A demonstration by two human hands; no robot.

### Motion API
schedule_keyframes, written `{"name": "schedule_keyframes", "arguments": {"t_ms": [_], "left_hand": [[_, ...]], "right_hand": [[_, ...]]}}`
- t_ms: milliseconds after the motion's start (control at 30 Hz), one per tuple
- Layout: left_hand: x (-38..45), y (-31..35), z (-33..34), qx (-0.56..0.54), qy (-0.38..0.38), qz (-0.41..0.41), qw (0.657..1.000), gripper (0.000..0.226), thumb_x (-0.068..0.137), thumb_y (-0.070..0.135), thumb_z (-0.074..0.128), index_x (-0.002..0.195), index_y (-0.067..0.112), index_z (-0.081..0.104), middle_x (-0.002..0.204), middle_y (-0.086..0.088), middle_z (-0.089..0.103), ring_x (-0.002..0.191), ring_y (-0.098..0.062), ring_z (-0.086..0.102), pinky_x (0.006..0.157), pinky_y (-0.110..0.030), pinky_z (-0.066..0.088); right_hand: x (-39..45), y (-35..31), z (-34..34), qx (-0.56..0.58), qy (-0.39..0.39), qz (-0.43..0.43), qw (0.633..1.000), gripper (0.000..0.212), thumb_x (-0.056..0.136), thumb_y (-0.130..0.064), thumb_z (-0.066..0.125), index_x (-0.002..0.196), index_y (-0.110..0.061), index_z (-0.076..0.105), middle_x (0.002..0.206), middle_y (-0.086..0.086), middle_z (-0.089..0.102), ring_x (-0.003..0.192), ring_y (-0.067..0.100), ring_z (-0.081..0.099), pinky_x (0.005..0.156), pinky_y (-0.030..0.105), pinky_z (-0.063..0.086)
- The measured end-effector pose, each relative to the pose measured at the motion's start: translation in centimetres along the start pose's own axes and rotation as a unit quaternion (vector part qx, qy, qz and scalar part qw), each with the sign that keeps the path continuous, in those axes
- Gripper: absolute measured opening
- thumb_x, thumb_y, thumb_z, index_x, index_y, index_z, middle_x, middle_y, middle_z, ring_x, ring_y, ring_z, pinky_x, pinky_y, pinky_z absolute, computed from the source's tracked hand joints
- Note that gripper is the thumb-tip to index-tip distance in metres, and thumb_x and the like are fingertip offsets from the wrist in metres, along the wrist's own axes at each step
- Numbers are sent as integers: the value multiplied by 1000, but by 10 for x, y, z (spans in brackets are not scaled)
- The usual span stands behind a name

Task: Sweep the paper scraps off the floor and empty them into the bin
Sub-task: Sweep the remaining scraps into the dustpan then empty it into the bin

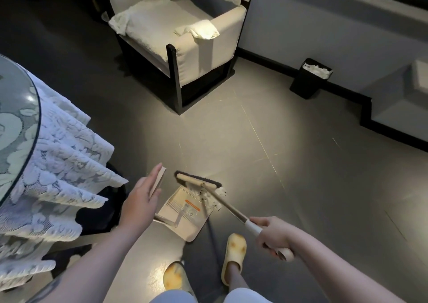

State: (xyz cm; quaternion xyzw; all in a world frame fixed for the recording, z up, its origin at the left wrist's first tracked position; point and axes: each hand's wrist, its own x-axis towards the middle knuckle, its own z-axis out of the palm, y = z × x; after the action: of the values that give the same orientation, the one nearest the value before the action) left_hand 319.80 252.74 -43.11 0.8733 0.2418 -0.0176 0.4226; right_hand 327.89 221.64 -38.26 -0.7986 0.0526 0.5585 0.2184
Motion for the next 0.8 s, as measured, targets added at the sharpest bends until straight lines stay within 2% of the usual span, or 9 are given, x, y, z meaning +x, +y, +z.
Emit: {"name": "schedule_keyframes", "arguments": {"t_ms": [100, 267, 367, 433, 567, 633, 700, 800], "left_hand": [[1, -1, 0, -8, -3, 2, 1000, 66, 100, 13, 54, 149, 49, 30, 119, 10, 50, 89, 2, 52, 68, -23, 47], [-6, 0, -2, -10, 0, 9, 1000, 66, 99, 12, 55, 148, 50, 31, 119, 8, 51, 88, -2, 52, 71, -28, 50], [-16, -1, 0, -10, 0, 4, 1000, 66, 99, 16, 55, 144, 57, 31, 118, 10, 51, 94, -10, 56, 79, -41, 54], [-22, -3, 4, -7, -1, 1, 1000, 66, 98, 17, 56, 142, 60, 32, 114, 10, 52, 99, -16, 57, 82, -45, 53], [-36, -8, 4, -56, 8, 0, 998, 68, 97, 11, 58, 141, 58, 35, 104, 13, 53, 98, -15, 57, 83, -39, 51], [-43, -15, 2, -68, 20, -2, 997, 68, 96, 9, 59, 143, 53, 37, 107, 9, 54, 100, -13, 57, 85, -37, 50], [-49, -24, -4, -90, 24, -8, 996, 67, 96, 7, 58, 142, 52, 39, 113, 8, 54, 102, -6, 55, 83, -29, 48], [-59, -32, -17, -105, 5, 2, 994, 70, 96, 5, 59, 133, 61, 40, 109, 17, 52, 99, 2, 52, 78, -16, 43]], "right_hand": [[-8, 11, 0, 12, -26, 5, 1000, 75, 76, -3, 61, 139, -40, 44, 70, 3, 59, 38, 11, 48, 38, 21, 40], [-29, 23, 5, 38, -53, -7, 998, 70, 71, -2, 62, 124, -47, 52, 47, -3, 56, 35, 13, 45, 36, 21, 37], [-49, 24, 9, 70, -47, -18, 996, 60, 71, -3, 64, 108, -51, 57, 48, -3, 55, 35, 13, 44, 37, 20, 37], [-57, 27, 12, 92, -40, -21, 995, 60, 71, -2, 64, 106, -51, 58, 53, 0, 57, 36, 14, 45, 37, 20, 38], [-66, 40, 15, 135, -25, -25, 990, 77, 60, -9, 68, 127, -44, 53, 58, 6, 60, 37, 17, 47, 37, 21, 38], [-71, 46, 10, 157, -13, -34, 987, 83, 54, -12, 69, 129, -42, 53, 58, 9, 59, 36, 17, 46, 36, 21, 37], [-73, 49, 4, 183, -1, -41, 982, 84, 49, -14, 70, 127, -41, 54, 61, 11, 58, 36, 17, 45, 35, 20, 37], [-68, 48, 2, 221, 18, -32, 975, 85, 48, -15, 72, 128, -39, 56, 62, 12, 56, 36, 17, 43, 35, 19, 36]]}}
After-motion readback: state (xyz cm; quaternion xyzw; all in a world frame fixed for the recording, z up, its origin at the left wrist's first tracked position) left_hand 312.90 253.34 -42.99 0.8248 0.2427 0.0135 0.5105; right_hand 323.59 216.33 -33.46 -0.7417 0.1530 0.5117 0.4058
